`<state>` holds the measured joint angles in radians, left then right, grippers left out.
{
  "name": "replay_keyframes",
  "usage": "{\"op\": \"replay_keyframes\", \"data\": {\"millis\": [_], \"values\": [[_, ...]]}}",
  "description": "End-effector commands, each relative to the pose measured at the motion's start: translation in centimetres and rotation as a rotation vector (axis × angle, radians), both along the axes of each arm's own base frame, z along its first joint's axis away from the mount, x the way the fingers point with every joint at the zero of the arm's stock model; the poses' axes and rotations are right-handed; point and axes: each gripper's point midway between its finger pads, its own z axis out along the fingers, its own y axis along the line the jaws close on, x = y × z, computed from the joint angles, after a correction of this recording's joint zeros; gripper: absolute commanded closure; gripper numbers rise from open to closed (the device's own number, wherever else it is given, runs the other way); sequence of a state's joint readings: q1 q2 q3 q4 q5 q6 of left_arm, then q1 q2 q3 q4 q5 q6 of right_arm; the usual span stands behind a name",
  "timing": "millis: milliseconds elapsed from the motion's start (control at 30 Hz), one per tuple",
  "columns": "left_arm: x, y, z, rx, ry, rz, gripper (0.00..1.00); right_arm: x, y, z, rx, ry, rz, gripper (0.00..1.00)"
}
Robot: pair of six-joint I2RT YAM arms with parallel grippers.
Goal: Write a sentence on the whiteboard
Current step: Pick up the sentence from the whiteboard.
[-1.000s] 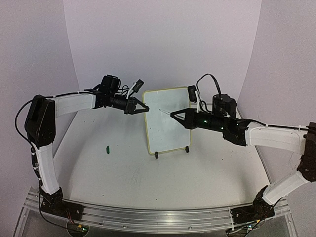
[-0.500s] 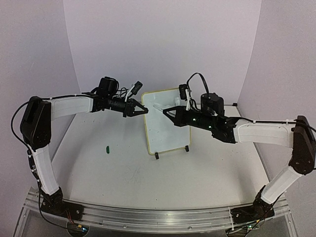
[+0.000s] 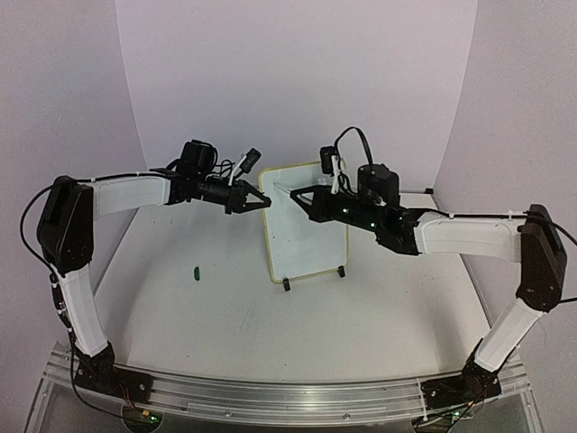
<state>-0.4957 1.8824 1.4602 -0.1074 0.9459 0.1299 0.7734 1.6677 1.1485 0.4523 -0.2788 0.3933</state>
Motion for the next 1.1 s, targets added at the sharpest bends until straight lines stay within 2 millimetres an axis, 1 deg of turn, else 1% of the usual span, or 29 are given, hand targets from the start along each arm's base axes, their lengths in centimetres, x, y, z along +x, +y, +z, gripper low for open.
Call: {"op": "replay_keyframes", "data": {"millis": [0, 167, 367, 567, 800, 1067], "values": [[-0.6, 0.0, -1.2, 0.056, 0.064, 0.008, 1.00, 0.7, 1.0, 2.8, 0.055, -0.071, 0.010, 1.00], [-0.6, 0.0, -1.1, 0.055, 0.063, 0.005, 1.00, 1.1, 1.6, 2.9, 0.058, -0.076, 0.020, 1.00], [-0.7, -0.1, -1.0, 0.055, 0.062, 0.001, 1.00, 1.8, 1.8, 2.4, 0.052, -0.066, 0.000, 1.00], [-0.7, -0.1, -1.0, 0.057, 0.060, 0.001, 1.00, 2.3, 1.2, 1.6, 0.029, -0.049, -0.046, 1.00], [-0.7, -0.1, -1.0, 0.058, 0.060, 0.000, 1.00, 1.9, -0.1, 0.6, 0.006, -0.034, -0.083, 1.00], [-0.6, -0.1, -1.0, 0.059, 0.059, 0.002, 1.00, 1.2, -0.6, 0.7, 0.004, -0.035, -0.075, 1.00]]}}
